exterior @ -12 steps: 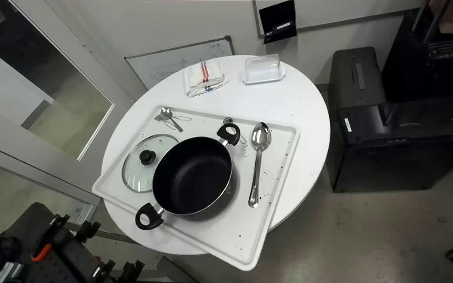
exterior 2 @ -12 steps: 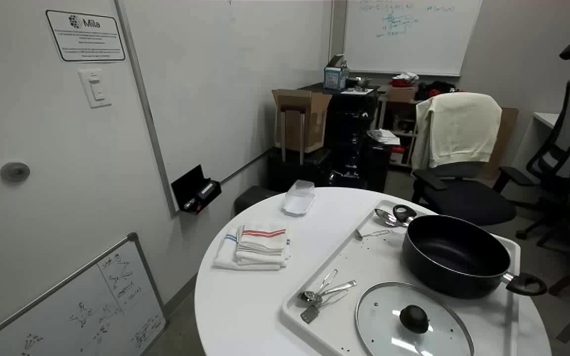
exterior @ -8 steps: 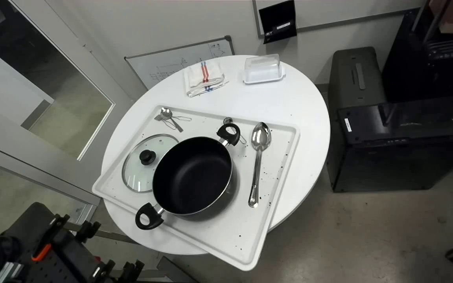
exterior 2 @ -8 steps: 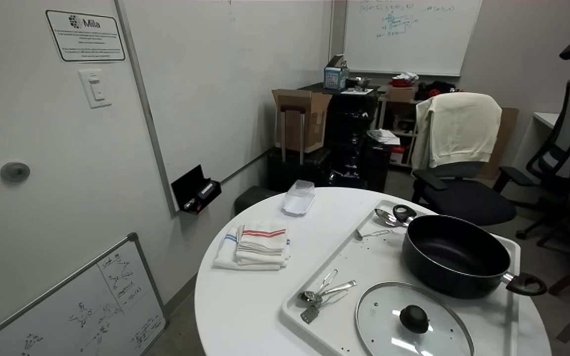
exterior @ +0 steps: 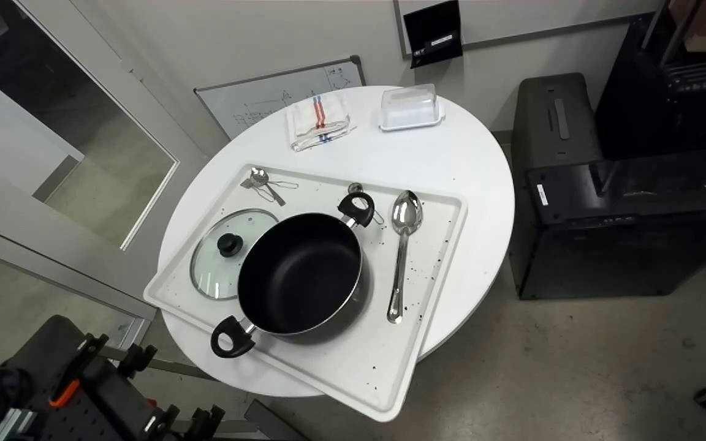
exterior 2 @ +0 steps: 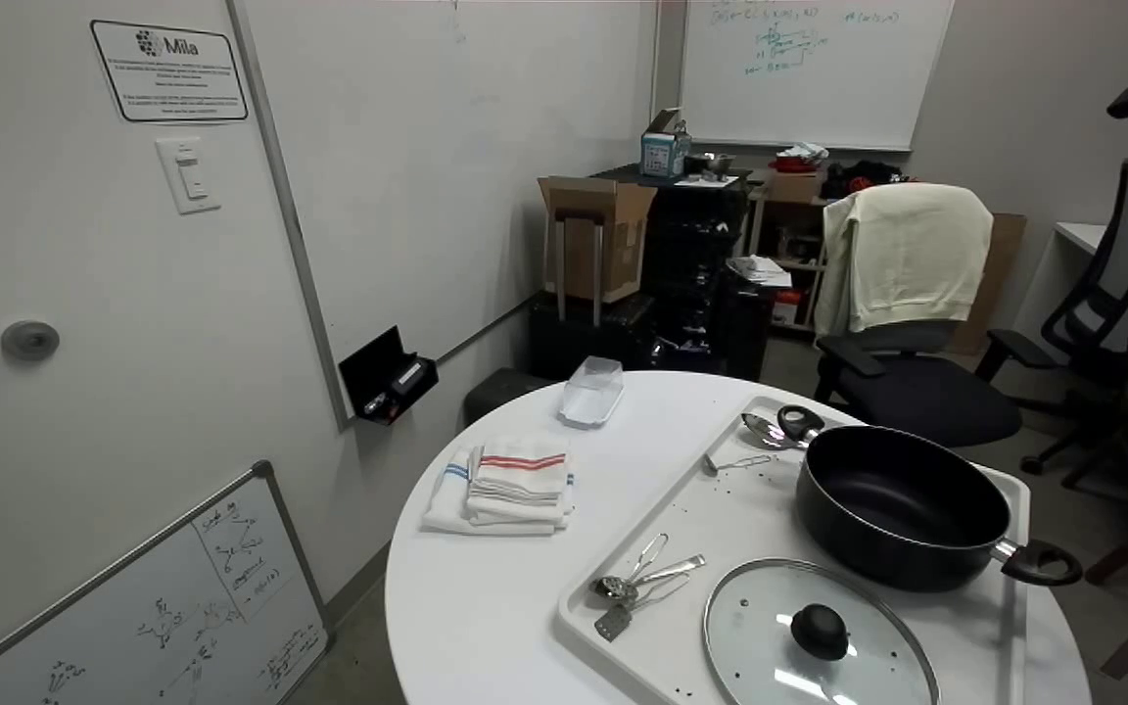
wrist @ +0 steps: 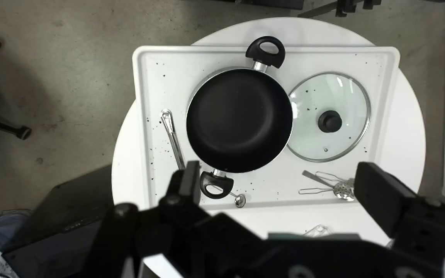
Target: Put the lid on the pot
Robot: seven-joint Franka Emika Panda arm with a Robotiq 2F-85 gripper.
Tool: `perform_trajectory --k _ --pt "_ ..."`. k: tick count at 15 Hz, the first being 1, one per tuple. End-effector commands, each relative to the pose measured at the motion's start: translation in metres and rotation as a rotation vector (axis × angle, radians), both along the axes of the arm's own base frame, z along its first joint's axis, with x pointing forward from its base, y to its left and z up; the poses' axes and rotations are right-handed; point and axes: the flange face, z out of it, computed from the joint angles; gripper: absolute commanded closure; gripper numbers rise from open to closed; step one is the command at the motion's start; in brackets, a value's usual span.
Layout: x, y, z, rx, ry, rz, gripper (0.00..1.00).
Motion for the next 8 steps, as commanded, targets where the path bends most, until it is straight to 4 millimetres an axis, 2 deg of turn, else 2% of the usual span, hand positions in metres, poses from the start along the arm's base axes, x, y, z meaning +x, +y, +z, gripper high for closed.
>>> perform_trajectory --k 1,5,8 --pt "0.007 0.008 -0.01 -0.017 0.013 0.009 0.0" --pt "0.025 0.032 -0.04 -0.044 0.031 0.041 0.0" --pt "0.041 0.063 -0.074 -0.089 0.015 0.095 0.0"
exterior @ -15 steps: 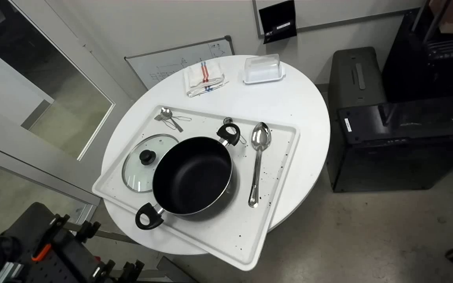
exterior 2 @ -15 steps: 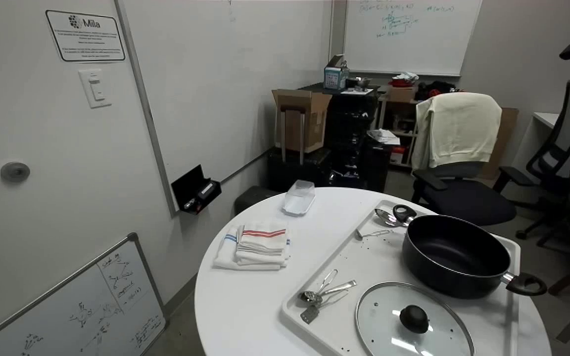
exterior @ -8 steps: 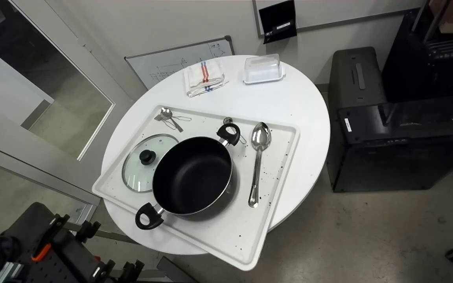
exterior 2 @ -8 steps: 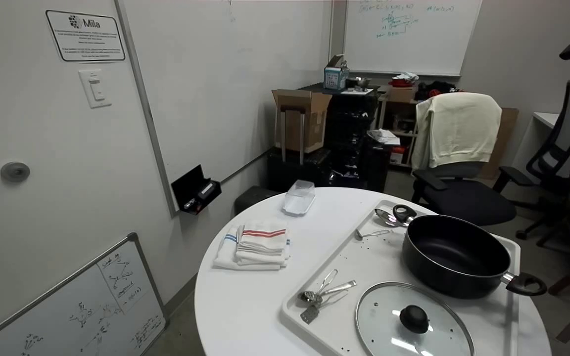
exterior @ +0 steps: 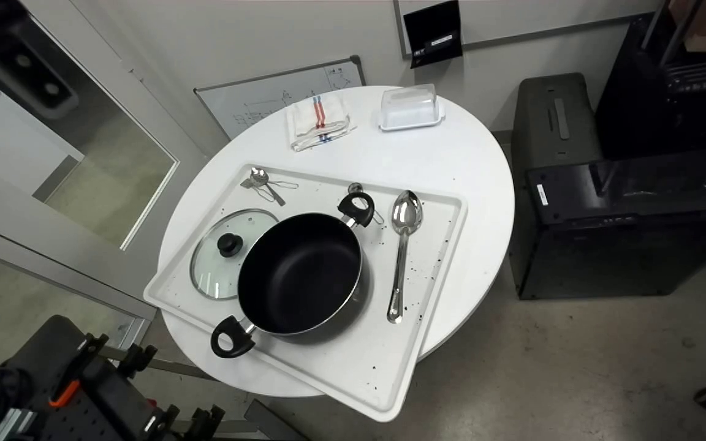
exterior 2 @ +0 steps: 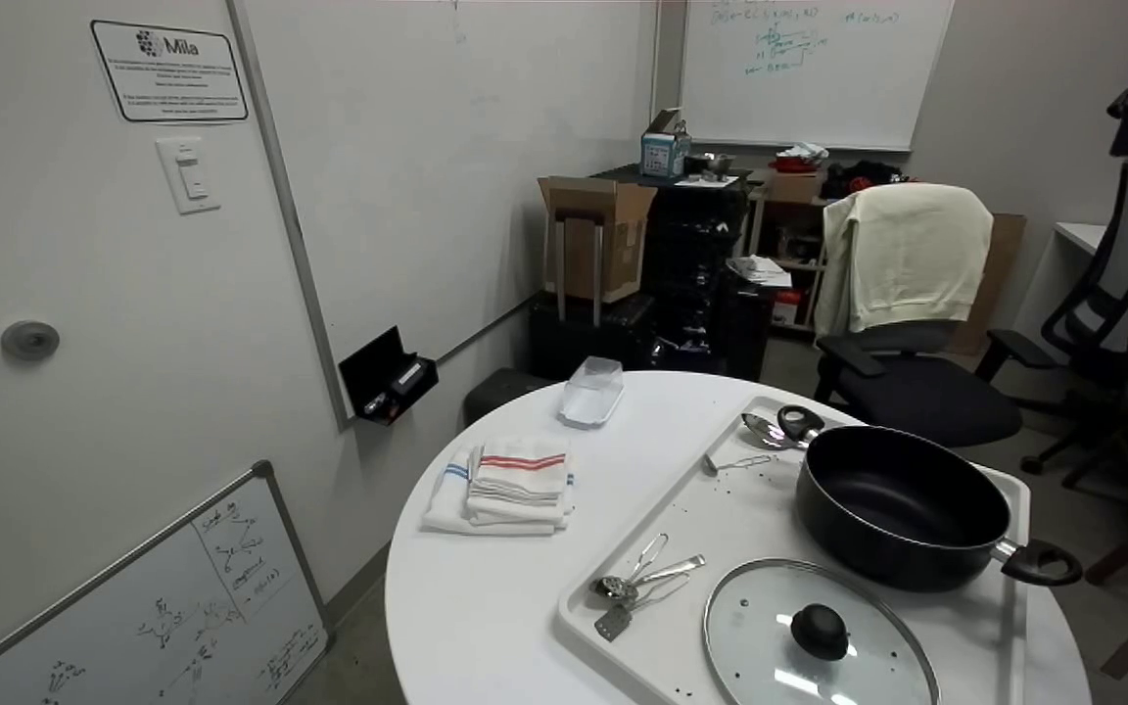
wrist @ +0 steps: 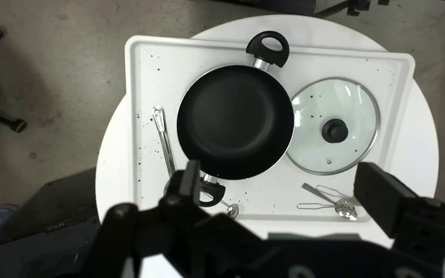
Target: Put the lid on the pot
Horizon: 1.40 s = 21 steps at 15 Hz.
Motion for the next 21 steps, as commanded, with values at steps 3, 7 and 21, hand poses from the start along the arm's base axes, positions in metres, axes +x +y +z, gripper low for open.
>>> perform_trajectory --k 3,7,21 --pt "0.026 0.061 -0.068 -0.09 -0.009 0.1 0.0" --pt "0.045 0.116 -0.128 -0.149 -0.018 0.184 0.0" --pt "0.054 0.266 -0.331 -0.211 -0.056 0.414 0.0"
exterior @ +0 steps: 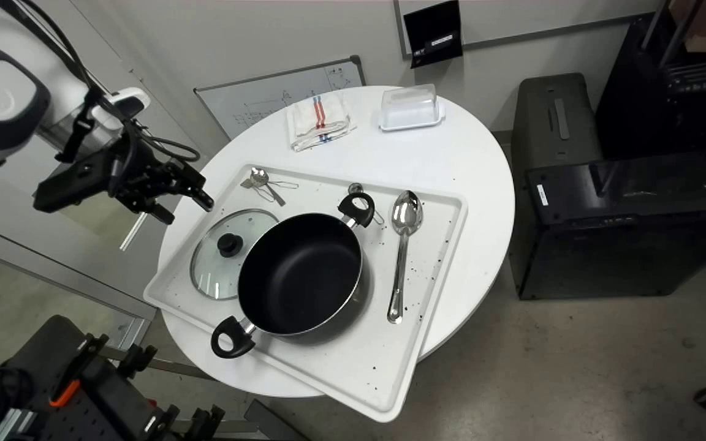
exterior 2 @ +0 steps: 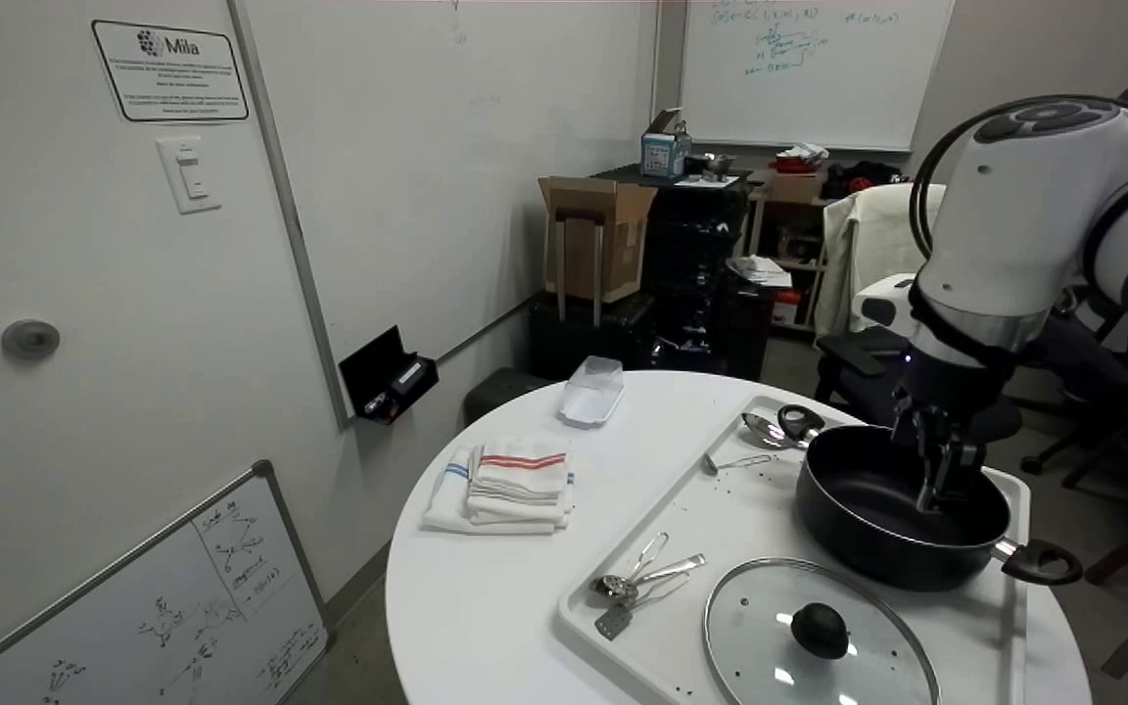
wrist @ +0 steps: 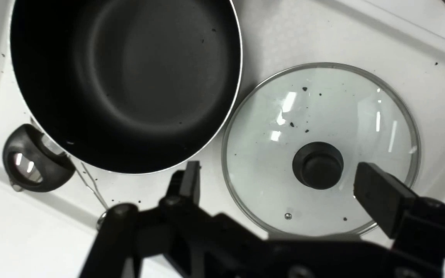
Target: Put the lid on the pot
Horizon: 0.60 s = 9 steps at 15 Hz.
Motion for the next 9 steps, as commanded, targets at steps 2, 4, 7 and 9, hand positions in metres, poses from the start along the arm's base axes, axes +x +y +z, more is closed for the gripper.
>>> perform_trajectory --k 2,4,7,9 --pt "0.005 0.029 -0.059 -0.01 -0.008 0.038 0.0" --pt "0.002 0.041 -0.081 -0.015 0.007 0.058 0.0" --pt "-0.003 0.056 -0.112 -0.029 0.037 0.087 0.0" --pt "-0.004 0.065 -0.13 -0.044 0.051 0.106 0.0"
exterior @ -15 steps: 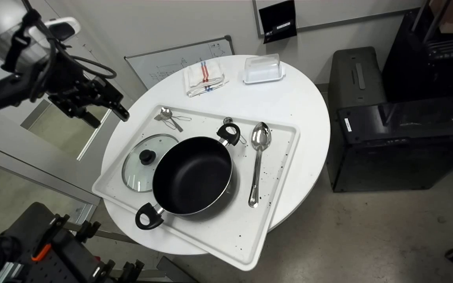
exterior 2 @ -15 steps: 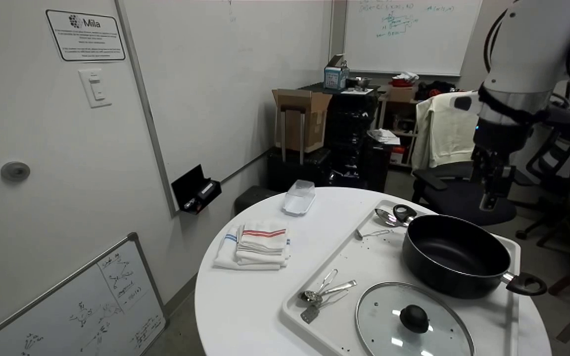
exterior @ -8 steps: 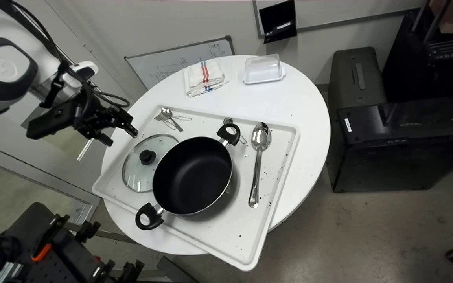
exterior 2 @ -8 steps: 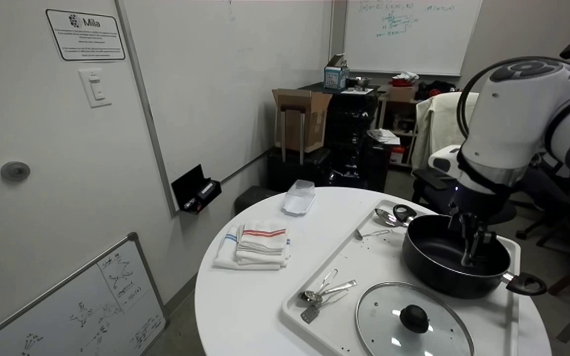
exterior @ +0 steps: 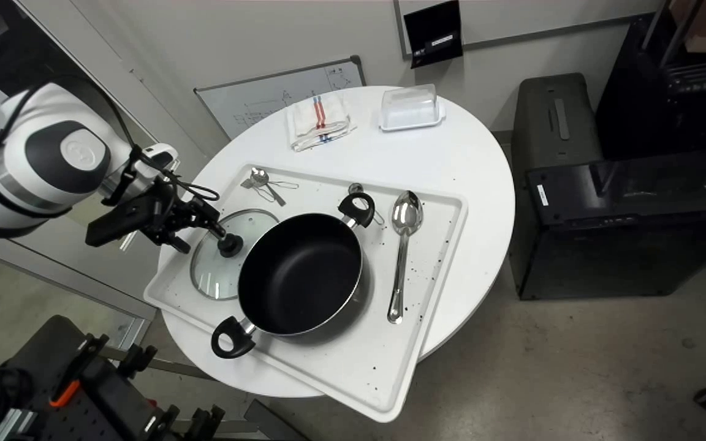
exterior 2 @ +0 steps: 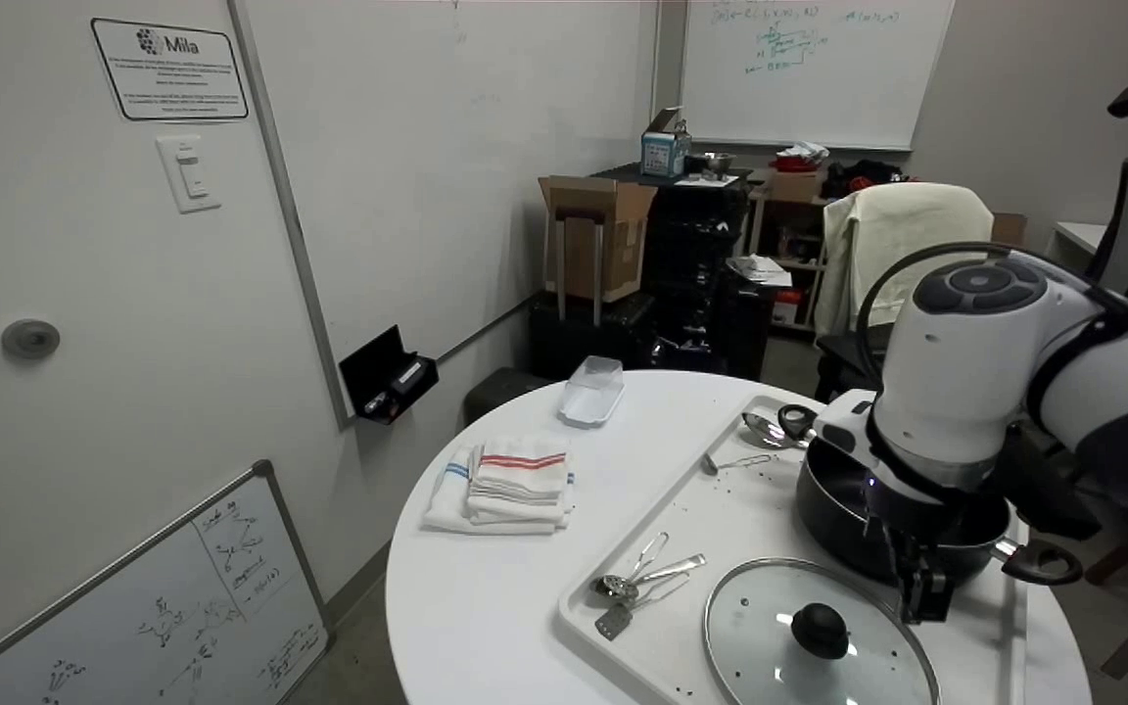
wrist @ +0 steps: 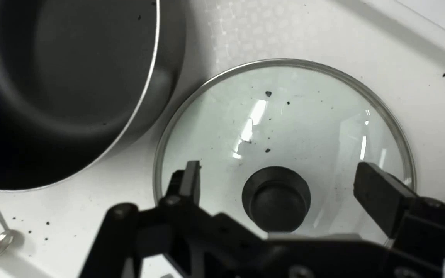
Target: Put the lid on the pot
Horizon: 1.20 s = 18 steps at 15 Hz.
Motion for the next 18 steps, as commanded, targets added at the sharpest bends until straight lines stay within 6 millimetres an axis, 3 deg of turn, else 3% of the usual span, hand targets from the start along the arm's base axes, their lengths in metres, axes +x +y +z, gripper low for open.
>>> perform_trajectory --k 1,9,18 --pt "0.006 0.014 -0.036 -0.026 0.005 0.023 0.0" --pt "0.023 0.024 -0.07 -0.05 0.0 0.042 0.0" --pt "0.03 0.03 -0.077 -0.006 0.038 0.019 0.0"
